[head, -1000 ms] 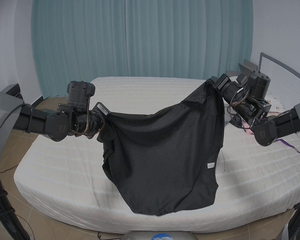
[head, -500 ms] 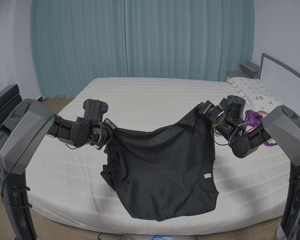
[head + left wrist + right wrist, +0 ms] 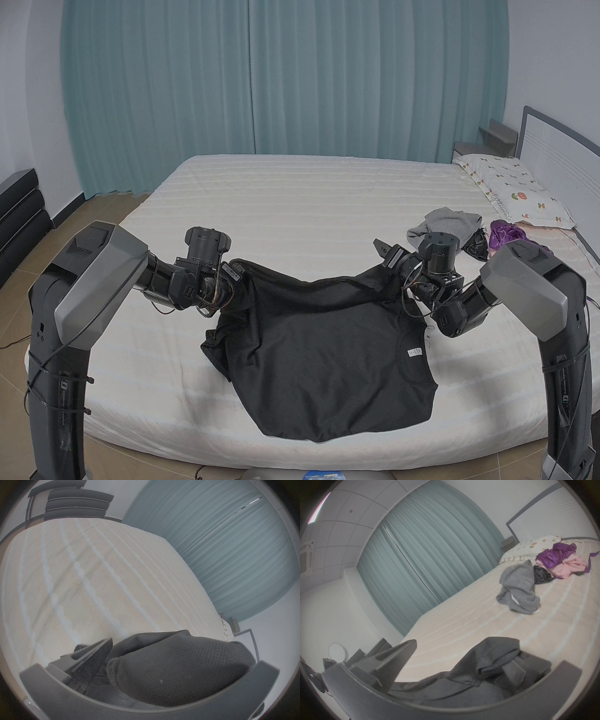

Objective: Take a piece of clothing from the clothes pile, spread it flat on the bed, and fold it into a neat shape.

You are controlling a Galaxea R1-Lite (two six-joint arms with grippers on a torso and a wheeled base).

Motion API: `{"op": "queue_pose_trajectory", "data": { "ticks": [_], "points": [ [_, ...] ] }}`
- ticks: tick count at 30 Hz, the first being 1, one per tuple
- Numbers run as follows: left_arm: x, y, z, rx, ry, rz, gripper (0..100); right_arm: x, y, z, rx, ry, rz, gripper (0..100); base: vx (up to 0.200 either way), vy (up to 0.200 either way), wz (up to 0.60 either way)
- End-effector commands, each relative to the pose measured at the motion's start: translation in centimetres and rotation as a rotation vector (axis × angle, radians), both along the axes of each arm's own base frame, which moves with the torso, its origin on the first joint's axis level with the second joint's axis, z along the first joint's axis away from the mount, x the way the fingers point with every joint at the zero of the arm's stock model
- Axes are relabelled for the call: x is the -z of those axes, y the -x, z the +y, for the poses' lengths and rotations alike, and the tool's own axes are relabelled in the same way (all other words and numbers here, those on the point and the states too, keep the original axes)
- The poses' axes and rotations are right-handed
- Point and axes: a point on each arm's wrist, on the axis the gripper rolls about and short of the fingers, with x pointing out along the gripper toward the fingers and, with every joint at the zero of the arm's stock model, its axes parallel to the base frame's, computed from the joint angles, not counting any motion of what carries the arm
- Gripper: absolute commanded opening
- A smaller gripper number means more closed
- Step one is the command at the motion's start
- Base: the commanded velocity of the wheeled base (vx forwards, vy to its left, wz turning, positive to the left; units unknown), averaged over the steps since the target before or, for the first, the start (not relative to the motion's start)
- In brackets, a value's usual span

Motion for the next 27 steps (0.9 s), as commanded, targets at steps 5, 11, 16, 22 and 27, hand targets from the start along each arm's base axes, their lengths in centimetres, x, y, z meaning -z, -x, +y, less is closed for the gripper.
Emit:
{"op": "queue_pose_trajectory", "data": {
  "ticks": [5, 11, 16, 22, 27],
  "points": [
    [0.7, -1.8, 1.9, -0.123, -0.070, -0.049, 100, 1.5, -2.3, -2.0, 0.139, -0.019, -0.034, 100, 0.000, 0.000, 0.00],
    [0.0, -2.5, 2.8, -0.151, -0.061, -0.076, 100, 0.6, -3.2, -2.2, 0.183, -0.019, -0.079, 100, 0.000, 0.000, 0.00],
    [3.1, -2.1, 2.8, -0.081, -0.089, 0.051, 100, 3.7, -2.7, -2.9, 0.146, 0.017, 0.063, 100, 0.000, 0.000, 0.00],
    [4.0, -1.1, 3.0, 0.010, -0.049, 0.193, 100, 5.7, -1.0, -3.3, 0.084, 0.025, 0.173, 100, 0.000, 0.000, 0.00],
    [1.7, -0.1, 3.6, 0.059, 0.015, 0.218, 100, 4.8, 0.3, -3.5, 0.051, -0.008, 0.205, 100, 0.000, 0.000, 0.00]
  ]
}}
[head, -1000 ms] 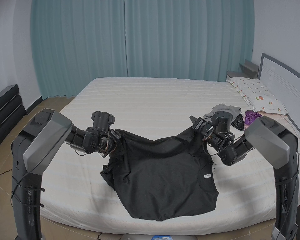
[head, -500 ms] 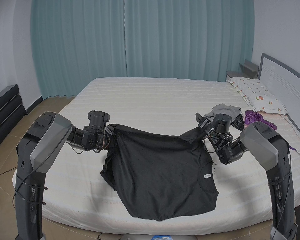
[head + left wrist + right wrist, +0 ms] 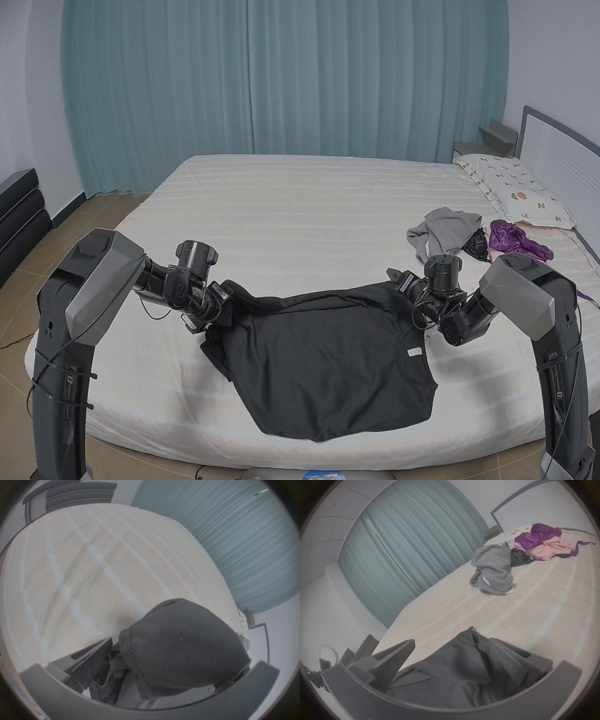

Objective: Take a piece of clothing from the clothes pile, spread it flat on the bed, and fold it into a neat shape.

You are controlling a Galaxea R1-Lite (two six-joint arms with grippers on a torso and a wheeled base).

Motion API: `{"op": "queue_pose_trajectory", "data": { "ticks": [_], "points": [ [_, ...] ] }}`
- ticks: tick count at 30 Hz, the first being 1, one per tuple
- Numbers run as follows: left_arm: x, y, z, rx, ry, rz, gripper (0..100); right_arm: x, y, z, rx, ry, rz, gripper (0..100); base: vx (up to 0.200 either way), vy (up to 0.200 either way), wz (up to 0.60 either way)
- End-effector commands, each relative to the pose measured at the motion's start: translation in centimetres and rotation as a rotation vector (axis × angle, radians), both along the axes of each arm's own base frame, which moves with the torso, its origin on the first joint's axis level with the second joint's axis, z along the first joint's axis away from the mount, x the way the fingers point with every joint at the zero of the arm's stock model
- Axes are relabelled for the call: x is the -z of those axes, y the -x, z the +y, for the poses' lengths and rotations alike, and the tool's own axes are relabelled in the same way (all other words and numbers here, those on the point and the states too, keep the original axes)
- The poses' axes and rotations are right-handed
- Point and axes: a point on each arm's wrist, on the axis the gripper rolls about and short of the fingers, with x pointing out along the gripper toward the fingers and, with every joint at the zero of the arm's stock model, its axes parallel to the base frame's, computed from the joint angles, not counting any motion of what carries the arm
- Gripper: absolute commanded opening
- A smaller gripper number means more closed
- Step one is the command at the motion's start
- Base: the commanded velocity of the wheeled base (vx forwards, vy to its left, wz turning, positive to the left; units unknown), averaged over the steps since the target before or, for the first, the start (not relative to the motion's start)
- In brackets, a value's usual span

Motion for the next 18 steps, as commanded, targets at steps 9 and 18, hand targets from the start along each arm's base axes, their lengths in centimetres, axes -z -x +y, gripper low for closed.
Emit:
{"op": "queue_pose_trajectory", "data": {
  "ticks": [9, 18],
  "points": [
    [-6.5, -0.2, 2.5, -0.080, 0.175, -0.150, 100, -2.5, 2.6, -0.1, -0.054, -0.139, 0.088, 100, 0.000, 0.000, 0.00],
    [-4.4, 0.6, 2.8, -0.027, 0.160, -0.019, 100, -2.0, 2.7, 0.7, -0.063, -0.142, 0.127, 100, 0.000, 0.000, 0.00]
  ]
}}
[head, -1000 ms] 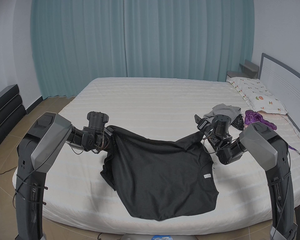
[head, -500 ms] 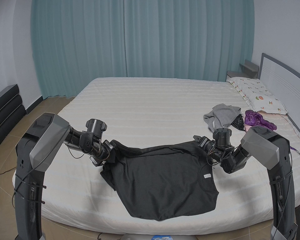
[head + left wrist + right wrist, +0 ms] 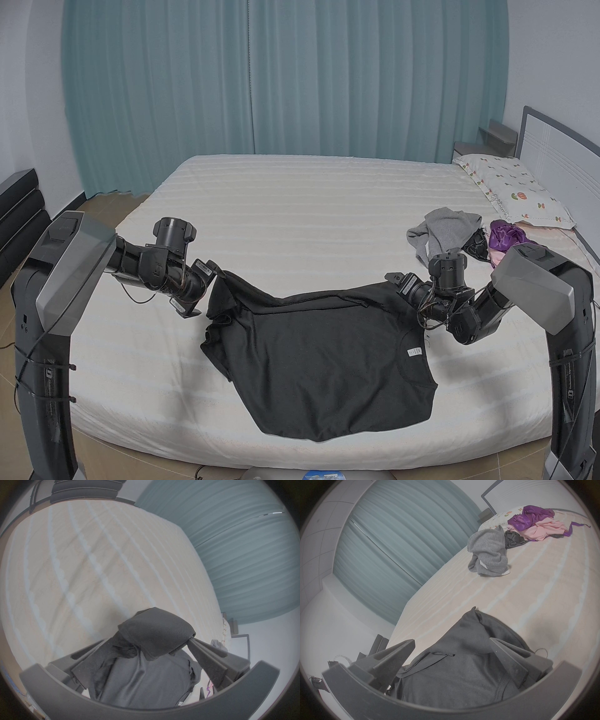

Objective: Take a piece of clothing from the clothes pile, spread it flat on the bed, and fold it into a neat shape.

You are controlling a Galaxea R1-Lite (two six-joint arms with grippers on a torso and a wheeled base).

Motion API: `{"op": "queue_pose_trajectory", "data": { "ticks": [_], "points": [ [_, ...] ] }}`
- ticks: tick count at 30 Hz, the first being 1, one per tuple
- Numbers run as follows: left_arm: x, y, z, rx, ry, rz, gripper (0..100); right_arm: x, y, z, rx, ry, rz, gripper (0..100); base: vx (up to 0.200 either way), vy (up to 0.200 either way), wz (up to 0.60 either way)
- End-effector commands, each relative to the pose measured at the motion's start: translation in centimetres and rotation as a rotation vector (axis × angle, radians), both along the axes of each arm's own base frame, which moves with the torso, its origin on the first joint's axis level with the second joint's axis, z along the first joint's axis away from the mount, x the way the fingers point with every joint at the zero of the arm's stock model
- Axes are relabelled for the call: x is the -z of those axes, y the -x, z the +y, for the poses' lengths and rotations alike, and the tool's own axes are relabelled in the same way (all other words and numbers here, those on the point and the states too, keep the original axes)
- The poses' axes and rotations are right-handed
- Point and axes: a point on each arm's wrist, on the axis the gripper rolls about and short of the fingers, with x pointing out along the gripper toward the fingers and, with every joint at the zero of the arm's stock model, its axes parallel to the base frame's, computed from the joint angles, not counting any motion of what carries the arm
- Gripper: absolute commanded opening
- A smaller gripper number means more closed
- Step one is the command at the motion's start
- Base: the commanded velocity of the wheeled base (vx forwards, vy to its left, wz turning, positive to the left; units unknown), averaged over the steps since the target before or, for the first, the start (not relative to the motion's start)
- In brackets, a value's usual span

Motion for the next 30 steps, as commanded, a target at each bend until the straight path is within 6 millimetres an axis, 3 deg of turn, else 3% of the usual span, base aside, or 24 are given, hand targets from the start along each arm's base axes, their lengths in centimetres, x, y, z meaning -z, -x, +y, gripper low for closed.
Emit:
{"op": "queue_pose_trajectory", "data": {
  "ticks": [1, 4, 7, 11, 20, 26, 27, 30],
  "points": [
    [0.5, 0.2, 0.4, 0.011, -0.005, 0.027, 100, -0.2, 0.0, 0.5, -0.009, -0.006, 0.003, 100, 0.000, 0.000, 0.00],
    [-0.2, 0.4, 1.1, -0.009, 0.036, 0.023, 100, 0.1, 0.3, 1.0, -0.009, -0.020, 0.046, 100, 0.000, 0.000, 0.00],
    [-2.3, 1.5, 1.1, 0.007, 0.101, -0.018, 100, 0.3, 0.4, 1.6, 0.005, -0.058, 0.095, 100, 0.000, 0.000, 0.00],
    [-2.6, 1.8, 1.4, 0.025, 0.147, -0.041, 100, 0.2, 0.0, 1.7, 0.016, -0.067, 0.134, 100, 0.000, 0.000, 0.00],
    [0.1, 2.0, 2.5, 0.028, 0.170, 0.073, 100, 0.6, -1.6, 2.0, 0.041, -0.053, 0.177, 100, 0.000, 0.000, 0.00],
    [0.5, 3.1, 2.6, 0.018, 0.166, 0.087, 100, 1.0, -2.2, 1.7, 0.052, -0.038, 0.215, 100, 0.000, 0.000, 0.00],
    [0.2, 3.5, 2.7, -0.001, 0.158, 0.064, 100, 2.2, -2.5, 1.3, 0.059, -0.024, 0.235, 100, 0.000, 0.000, 0.00],
    [0.4, 3.9, 2.7, -0.031, 0.125, 0.035, 100, 3.0, -2.9, 1.1, 0.061, -0.017, 0.239, 100, 0.000, 0.000, 0.00]
  ]
}}
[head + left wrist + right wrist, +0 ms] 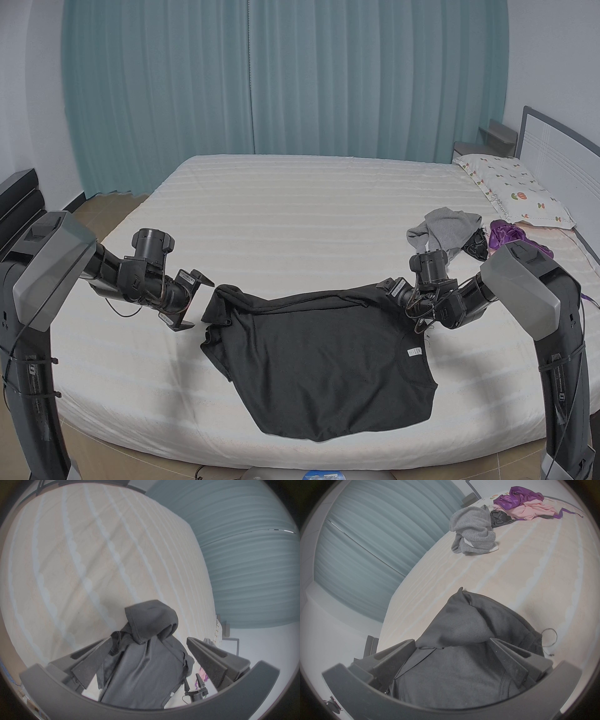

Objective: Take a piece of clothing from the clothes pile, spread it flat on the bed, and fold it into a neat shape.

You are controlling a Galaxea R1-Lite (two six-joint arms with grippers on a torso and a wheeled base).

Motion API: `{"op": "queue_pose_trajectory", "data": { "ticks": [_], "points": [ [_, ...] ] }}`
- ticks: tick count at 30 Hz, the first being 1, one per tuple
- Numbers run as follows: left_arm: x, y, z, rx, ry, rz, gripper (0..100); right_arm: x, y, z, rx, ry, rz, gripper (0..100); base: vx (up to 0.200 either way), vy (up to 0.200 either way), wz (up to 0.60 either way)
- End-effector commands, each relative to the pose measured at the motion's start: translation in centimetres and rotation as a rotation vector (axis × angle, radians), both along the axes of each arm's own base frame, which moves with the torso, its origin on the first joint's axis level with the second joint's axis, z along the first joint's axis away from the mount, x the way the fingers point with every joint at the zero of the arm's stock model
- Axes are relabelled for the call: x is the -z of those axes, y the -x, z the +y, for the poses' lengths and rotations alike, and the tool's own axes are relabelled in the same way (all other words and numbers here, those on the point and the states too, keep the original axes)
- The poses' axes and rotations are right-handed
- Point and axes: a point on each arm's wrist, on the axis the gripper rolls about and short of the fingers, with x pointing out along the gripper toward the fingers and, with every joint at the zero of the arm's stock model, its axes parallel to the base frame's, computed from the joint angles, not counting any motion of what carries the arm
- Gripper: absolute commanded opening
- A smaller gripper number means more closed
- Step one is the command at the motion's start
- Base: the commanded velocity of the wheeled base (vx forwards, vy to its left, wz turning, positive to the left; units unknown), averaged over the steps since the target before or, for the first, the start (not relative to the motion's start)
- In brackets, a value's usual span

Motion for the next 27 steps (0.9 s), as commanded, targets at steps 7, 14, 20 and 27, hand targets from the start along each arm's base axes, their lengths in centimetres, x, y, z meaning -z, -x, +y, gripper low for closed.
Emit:
{"op": "queue_pose_trajectory", "data": {
  "ticks": [7, 14, 20, 27],
  "points": [
    [-0.4, 2.5, 0.1, -0.077, -0.016, -0.088, 100, 2.4, -1.7, -0.8, 0.011, 0.023, 0.003, 100, 0.000, 0.000, 0.00],
    [0.0, 2.8, 0.2, -0.083, -0.016, -0.089, 100, 3.3, -2.7, -0.4, -0.002, 0.040, 0.005, 0, 0.000, 0.000, 0.00],
    [0.2, 2.8, 0.3, -0.087, -0.020, -0.085, 100, 2.5, -3.9, -0.5, 0.053, 0.063, -0.058, 0, 0.000, 0.000, 0.00],
    [0.4, 2.7, 0.3, -0.093, -0.029, -0.083, 100, -1.0, -6.0, -1.2, 0.084, 0.030, -0.187, 0, 0.000, 0.000, 0.00]
  ]
}}
